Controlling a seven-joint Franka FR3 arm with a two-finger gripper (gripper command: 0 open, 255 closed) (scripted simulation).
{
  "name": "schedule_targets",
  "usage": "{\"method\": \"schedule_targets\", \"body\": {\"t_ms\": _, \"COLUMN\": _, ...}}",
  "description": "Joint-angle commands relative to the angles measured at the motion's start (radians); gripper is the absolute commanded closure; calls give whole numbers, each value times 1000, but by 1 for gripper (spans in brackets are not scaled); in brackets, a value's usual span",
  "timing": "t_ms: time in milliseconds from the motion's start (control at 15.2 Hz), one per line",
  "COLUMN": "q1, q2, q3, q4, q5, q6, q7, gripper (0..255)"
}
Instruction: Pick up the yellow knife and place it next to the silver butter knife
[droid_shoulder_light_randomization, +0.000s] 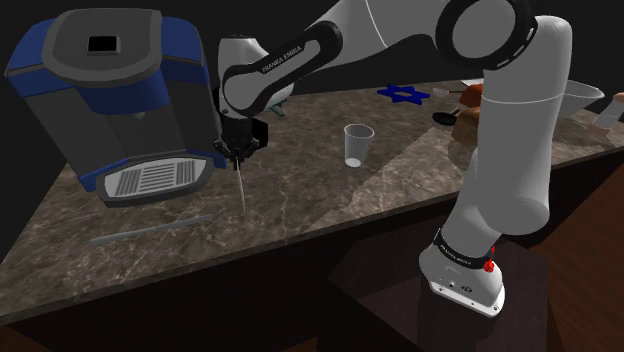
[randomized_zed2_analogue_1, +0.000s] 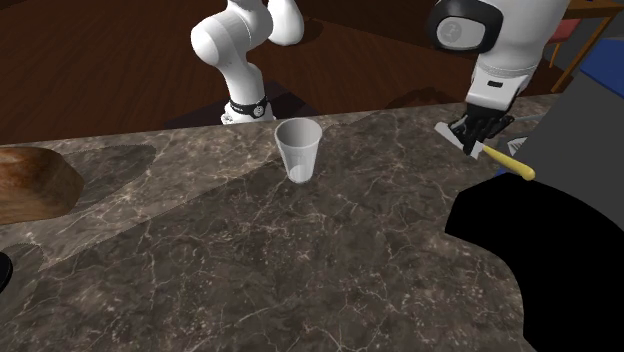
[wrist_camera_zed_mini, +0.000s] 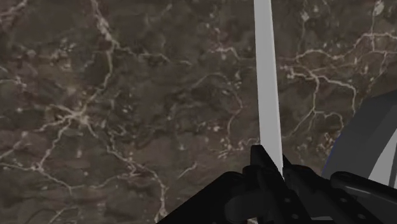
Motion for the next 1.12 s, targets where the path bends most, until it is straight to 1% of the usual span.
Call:
{"method": "schedule_targets", "body": {"t_ms": 0, "q1": -1, "q2": 13, "q3": -1, "q4": -19, "q5": 1, "q6": 23, "q7": -2, "gripper": 255}}
{"method": "schedule_targets", "body": {"t_ms": 132, "q1": -1, "q2": 26, "q3": 0, "q4": -28, "q5": 2, "q6": 46, "q7": -5, "gripper": 255}}
{"method": "schedule_targets", "body": {"t_ms": 528, "q1": 1, "q2": 22, "q3": 2, "q4": -24, "q5": 3, "q6": 49, "q7": -4, "gripper": 255}}
{"method": "schedule_targets", "body": {"t_ms": 594, "q1": 1, "q2": 22, "q3": 2, "q4": -24, "q5": 3, "q6": 49, "q7": -4, "gripper": 0}}
{"method": "schedule_targets", "body": {"t_ms": 792, "q1": 28, "q2": -52, "q3": -30, "q4": -66, "q5": -90, "q6": 113, "q7": 55, "gripper": 0}}
{"method": "schedule_targets", "body": {"t_ms": 990, "q1": 56, "q2": -128, "q3": -61, "q4": -111, "q5": -202, "q6": 172, "q7": 131, "gripper": 0}}
{"method": "schedule_targets", "body": {"t_ms": 1056, "q1": 60, "q2": -141, "q3": -65, "q4": -118, "q5": -224, "q6": 181, "q7": 146, "gripper": 0}}
